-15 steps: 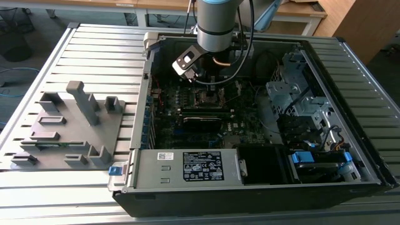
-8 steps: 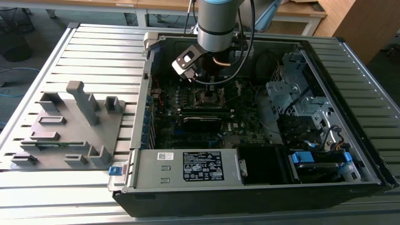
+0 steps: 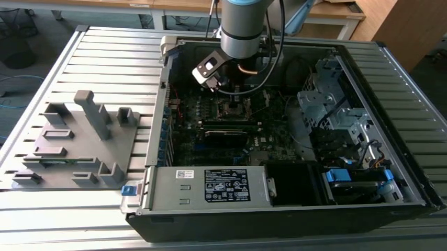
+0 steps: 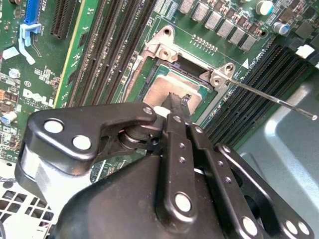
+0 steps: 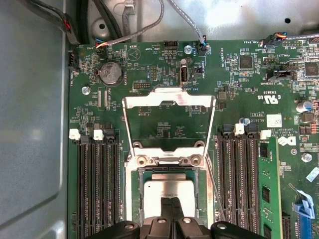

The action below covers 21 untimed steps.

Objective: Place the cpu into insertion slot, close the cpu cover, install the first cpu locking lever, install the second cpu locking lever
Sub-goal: 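Place the cpu into insertion slot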

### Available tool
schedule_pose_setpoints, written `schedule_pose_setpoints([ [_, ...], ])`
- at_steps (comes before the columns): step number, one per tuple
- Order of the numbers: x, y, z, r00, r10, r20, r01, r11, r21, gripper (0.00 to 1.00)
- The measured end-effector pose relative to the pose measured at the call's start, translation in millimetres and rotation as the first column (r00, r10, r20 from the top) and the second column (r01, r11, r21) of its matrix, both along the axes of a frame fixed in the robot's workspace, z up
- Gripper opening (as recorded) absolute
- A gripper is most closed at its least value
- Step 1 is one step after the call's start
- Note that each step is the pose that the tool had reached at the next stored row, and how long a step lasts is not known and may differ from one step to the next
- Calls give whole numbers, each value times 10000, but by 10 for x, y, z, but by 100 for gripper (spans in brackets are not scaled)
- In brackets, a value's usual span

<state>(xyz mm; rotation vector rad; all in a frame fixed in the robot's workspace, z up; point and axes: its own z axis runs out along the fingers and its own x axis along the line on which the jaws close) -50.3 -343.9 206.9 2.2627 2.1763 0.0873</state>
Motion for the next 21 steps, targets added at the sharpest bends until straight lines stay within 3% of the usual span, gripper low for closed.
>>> schedule_pose_setpoints([
  [21,22,-3,-96,10000,-1,-11,1,10000,-27,10],
])
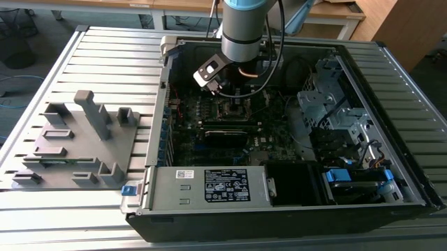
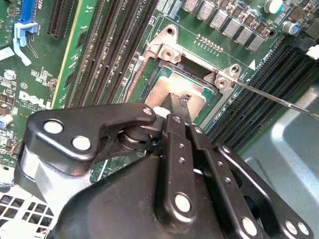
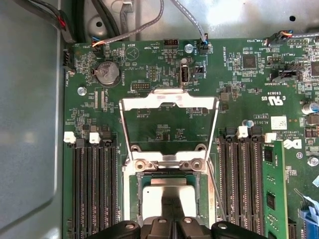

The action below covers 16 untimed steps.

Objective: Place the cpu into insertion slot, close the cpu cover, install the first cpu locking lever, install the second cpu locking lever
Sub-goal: 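Place the cpu into insertion slot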

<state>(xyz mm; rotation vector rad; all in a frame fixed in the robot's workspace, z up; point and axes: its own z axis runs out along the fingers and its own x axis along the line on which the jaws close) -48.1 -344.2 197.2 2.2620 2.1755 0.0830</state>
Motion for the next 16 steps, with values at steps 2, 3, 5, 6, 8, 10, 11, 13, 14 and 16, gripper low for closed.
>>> schedule_pose_setpoints([
  [2,0,0,-5,10000,0,5,0,10000,7,10],
  [3,0,0,-6,10000,0,6,0,10000,10,10],
  [5,0,0,-5,10000,0,6,0,10000,9,10],
  [6,0,0,-5,10000,0,5,0,10000,8,10],
  [8,0,0,0,10000,0,9,0,10000,13,10],
  [10,4,7,20,10000,-1,29,0,10000,48,10],
  [11,4,7,43,10000,-1,23,1,10000,38,10],
  [13,2,4,98,10000,-1,14,1,10000,23,10],
  [14,2,4,125,10000,0,13,0,10000,22,10],
  [16,2,4,185,10000,0,12,0,10000,20,10],
])
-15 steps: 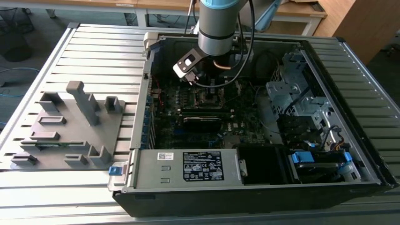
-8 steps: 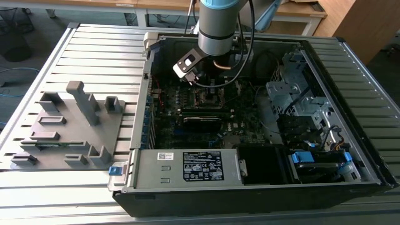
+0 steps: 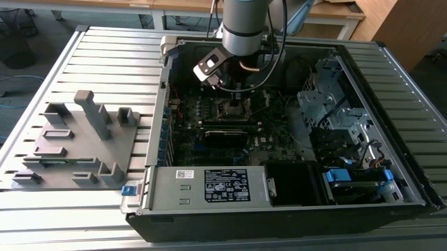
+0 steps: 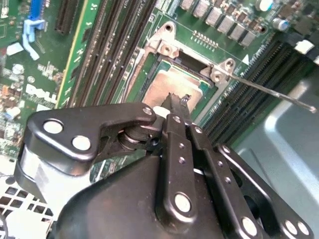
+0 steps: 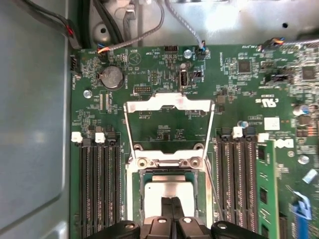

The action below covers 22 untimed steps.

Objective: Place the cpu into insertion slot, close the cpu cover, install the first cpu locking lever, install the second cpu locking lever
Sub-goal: 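Place the cpu into insertion slot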

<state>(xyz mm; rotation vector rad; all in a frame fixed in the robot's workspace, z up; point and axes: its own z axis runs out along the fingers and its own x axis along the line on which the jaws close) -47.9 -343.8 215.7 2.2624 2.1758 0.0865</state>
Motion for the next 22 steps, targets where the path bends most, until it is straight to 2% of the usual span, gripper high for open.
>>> schedule_pose_setpoints([
  [4,0,0,110,10000,0,-1,0,10000,-2,10],
  [6,0,0,142,10000,0,-1,0,10000,-2,10],
  [22,0,0,181,10000,0,0,0,10000,-1,10],
])
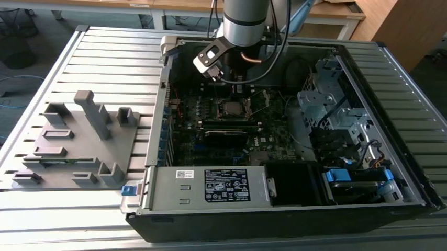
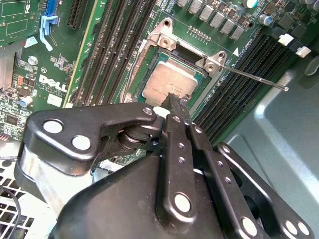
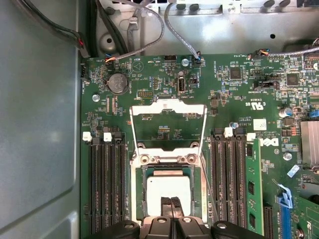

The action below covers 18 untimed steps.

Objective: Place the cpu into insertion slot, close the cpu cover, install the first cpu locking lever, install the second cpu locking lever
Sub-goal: 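Place the cpu into insertion slot, then close the cpu cover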

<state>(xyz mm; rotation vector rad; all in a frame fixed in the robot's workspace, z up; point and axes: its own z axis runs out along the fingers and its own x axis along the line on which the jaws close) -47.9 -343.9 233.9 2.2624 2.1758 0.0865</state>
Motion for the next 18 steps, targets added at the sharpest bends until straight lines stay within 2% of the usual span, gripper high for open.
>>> schedule_pose_setpoints([
  [18,0,0,43,10000,0,0,0,10000,0,10],
])
